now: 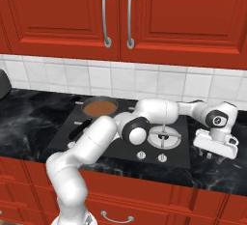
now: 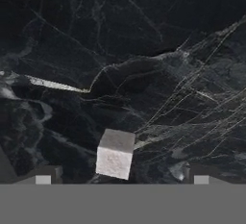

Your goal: Pick up the sugar cube(s) and place them in the saucepan with hot chocolate.

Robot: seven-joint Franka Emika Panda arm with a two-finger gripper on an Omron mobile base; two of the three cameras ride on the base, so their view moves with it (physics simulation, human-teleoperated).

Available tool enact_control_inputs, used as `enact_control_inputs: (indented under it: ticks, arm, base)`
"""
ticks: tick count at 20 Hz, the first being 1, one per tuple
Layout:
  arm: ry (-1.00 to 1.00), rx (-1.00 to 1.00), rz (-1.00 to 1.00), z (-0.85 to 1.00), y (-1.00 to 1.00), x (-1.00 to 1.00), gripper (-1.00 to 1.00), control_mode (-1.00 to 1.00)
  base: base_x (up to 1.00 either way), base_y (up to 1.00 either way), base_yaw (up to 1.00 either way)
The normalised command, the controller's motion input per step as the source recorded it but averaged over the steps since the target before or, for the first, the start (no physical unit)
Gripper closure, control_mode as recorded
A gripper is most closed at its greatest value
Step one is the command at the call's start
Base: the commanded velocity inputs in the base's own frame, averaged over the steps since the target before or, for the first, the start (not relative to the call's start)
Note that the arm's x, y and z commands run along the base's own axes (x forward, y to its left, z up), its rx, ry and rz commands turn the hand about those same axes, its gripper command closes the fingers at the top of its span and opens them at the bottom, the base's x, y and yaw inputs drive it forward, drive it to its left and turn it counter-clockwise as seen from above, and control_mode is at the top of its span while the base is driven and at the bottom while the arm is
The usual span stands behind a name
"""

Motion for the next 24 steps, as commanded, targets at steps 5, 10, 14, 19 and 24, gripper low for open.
enact_control_inputs:
  ticks: [5,10,14,19,24]
  arm:
    - [0.0,0.0,0.0,0.0,0.03,0.1,-1.0,-1.0]
    - [-0.01,-0.05,0.0,-0.16,0.01,0.08,-1.0,-1.0]
    - [0.0,-0.08,0.0,-0.17,0.0,0.08,-1.0,-1.0]
    - [0.0,-0.04,0.0,-0.06,0.01,0.12,-1.0,-1.0]
    - [-0.01,0.0,0.0,0.0,0.14,0.13,-1.0,-1.0]
  base:
    - [0.0,0.0,0.0]
    - [0.0,0.0,0.0]
    - [0.0,0.0,0.0]
    - [0.0,0.0,0.0]
    - [0.0,0.0,0.0]
